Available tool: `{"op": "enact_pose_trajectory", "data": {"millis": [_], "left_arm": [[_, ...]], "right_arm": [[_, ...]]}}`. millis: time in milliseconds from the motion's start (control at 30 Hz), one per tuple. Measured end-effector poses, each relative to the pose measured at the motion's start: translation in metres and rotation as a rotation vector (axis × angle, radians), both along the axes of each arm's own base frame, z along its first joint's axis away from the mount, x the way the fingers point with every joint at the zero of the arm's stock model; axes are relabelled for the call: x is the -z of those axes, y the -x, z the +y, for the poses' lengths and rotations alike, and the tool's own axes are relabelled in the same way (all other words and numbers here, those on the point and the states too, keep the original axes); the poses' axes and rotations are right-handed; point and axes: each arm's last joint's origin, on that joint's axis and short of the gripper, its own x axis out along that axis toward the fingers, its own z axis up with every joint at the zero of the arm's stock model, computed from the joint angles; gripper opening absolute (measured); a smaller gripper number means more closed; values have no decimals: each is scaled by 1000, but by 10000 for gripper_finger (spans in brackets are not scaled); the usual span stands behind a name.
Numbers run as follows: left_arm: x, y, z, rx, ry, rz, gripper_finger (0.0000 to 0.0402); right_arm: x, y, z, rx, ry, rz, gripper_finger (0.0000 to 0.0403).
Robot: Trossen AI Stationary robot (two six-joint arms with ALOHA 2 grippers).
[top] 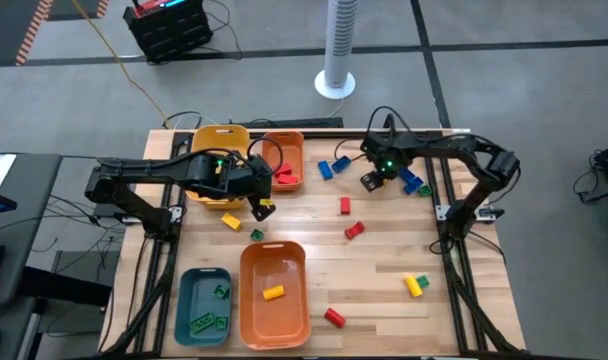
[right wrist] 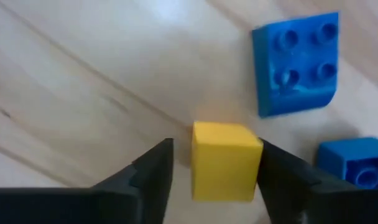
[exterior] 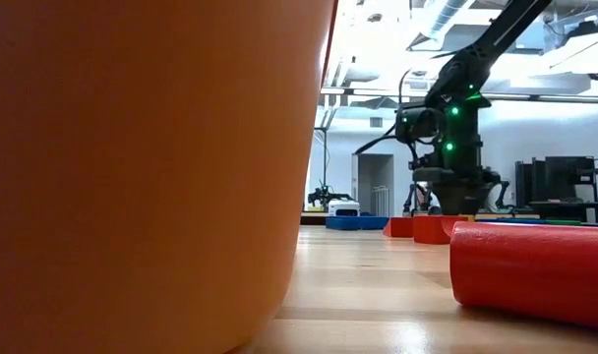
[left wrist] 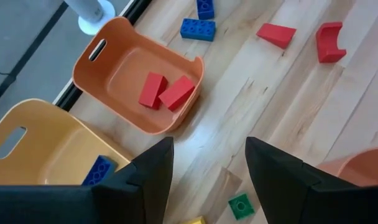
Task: Sort blocks
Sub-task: Put the yellow block into the bottom orange bin
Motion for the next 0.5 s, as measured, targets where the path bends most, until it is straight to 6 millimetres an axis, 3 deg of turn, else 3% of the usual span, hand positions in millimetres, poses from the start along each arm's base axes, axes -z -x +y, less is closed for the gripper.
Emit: {"op": "enact_pose_trajectory", "data": {"millis": [200,300,367,500], "left_arm": [[0,0,0,-4,-7,0,194],[0,0,0,0,-16,4,194],[0,0,0,21,-28,15,194],[12,-7,-2,72,-53,17,194]], "right_arm": [[-1,-2,1,-38,-4,-19,113],[-8,-6,8,-81,-55,-64,101],[-23,-14,17,-156,-58,-149,101],[-79,-33,41,-356,68,-453,101]]}}
